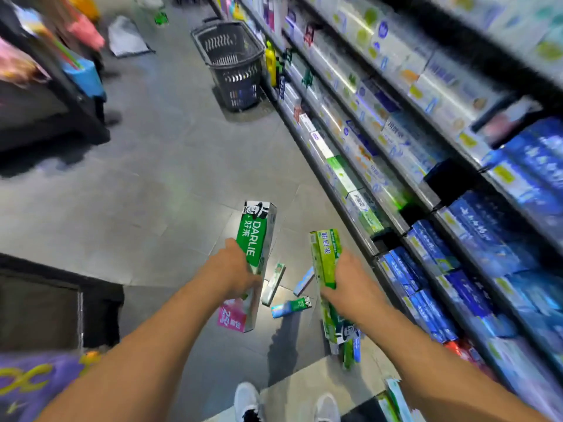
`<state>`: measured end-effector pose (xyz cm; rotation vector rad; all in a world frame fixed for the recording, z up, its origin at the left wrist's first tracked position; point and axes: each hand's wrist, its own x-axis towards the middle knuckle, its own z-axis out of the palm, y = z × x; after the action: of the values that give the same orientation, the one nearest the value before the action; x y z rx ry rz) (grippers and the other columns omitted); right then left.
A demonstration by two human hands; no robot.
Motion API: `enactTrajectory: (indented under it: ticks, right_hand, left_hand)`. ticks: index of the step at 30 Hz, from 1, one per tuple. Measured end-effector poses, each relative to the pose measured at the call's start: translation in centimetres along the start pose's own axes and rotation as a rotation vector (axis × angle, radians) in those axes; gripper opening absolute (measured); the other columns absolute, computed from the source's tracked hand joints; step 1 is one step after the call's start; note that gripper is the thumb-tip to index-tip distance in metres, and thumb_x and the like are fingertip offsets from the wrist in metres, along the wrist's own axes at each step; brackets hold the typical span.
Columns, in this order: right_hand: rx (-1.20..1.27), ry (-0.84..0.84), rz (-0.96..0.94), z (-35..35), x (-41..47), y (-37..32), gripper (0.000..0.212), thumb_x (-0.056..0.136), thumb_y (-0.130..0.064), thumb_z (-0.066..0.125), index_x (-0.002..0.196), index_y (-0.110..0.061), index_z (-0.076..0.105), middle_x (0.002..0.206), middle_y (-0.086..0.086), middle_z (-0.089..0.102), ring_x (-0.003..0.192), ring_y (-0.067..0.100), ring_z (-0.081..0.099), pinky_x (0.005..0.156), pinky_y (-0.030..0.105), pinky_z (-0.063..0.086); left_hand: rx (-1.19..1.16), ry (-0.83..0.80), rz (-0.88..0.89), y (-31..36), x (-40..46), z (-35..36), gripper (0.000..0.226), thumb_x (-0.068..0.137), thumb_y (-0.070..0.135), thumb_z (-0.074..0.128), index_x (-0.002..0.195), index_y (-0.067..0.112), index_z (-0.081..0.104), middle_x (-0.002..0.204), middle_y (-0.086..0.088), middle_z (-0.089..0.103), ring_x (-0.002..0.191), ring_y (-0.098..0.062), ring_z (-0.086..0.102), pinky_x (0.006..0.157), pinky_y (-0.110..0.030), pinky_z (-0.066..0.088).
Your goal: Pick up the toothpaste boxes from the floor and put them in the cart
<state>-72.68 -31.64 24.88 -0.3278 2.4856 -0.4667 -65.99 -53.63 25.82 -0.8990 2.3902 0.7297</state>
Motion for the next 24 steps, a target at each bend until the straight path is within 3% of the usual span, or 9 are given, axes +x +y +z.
enactTrajectory:
  ticks: [4,8,13,17,20,24]
  right_hand:
    - [0.026,0.051,-0.043,-7.8,-5.2,-2.5,0.055,0.085,-0.033,0.068,0.126,-0.014,0.037,0.124,0.008,0.046,0.108,0.032,0.058,0.085,0.040,0.050]
    - [0.028,0.079,-0.057,-12.0,-8.5,-3.6,0.057,0.084,-0.036,0.070,0.124,-0.013,0.037,0.124,0.007,0.048,0.107,0.030,0.057,0.080,0.036,0.046]
    - [0.089,0.184,-0.006,-14.9,-12.4,-3.0,0.052,0.082,-0.037,0.070,0.114,-0.016,0.034,0.119,0.007,0.051,0.104,0.030,0.058,0.080,0.038,0.048]
    - [0.149,0.317,0.114,-16.4,-16.5,-0.4,0.058,0.080,-0.036,0.070,0.123,-0.017,0.036,0.118,0.007,0.053,0.103,0.031,0.059,0.079,0.038,0.050]
    - [0.196,0.425,0.248,-16.8,-20.7,2.8,0.053,0.079,-0.037,0.069,0.118,-0.018,0.038,0.113,0.006,0.053,0.102,0.029,0.059,0.080,0.039,0.051]
    - [0.279,0.521,0.415,-17.3,-27.8,7.8,0.055,0.076,-0.037,0.072,0.116,-0.017,0.039,0.110,0.006,0.053,0.102,0.030,0.058,0.084,0.044,0.051]
  left_hand:
    - [-0.004,0.038,0.079,3.8,-6.8,-7.0,0.062,0.065,0.043,0.077,0.108,0.015,0.041,0.096,-0.004,0.063,0.083,-0.025,0.065,0.074,-0.040,0.056]
    - [-0.009,0.085,0.136,6.3,-10.9,-10.7,0.061,0.066,0.042,0.079,0.107,0.016,0.041,0.095,-0.003,0.065,0.080,-0.021,0.066,0.064,-0.033,0.054]
    - [0.085,0.065,0.269,9.4,-13.2,-12.7,0.052,0.065,0.041,0.079,0.101,0.020,0.047,0.096,-0.004,0.067,0.081,-0.022,0.068,0.070,-0.038,0.059]
    - [0.219,0.074,0.488,13.7,-14.2,-12.3,0.047,0.066,0.042,0.078,0.076,0.025,0.036,0.075,0.009,0.053,0.067,-0.012,0.057,0.055,-0.024,0.045]
    - [0.301,0.011,0.665,17.9,-15.3,-10.3,0.046,0.063,0.046,0.077,0.083,0.024,0.042,0.078,0.006,0.057,0.073,-0.018,0.061,0.060,-0.028,0.048]
    - [0.384,-0.085,0.859,23.6,-19.5,-6.2,0.062,0.060,0.049,0.075,0.101,0.016,0.043,0.092,-0.002,0.064,0.084,-0.023,0.066,0.070,-0.034,0.056]
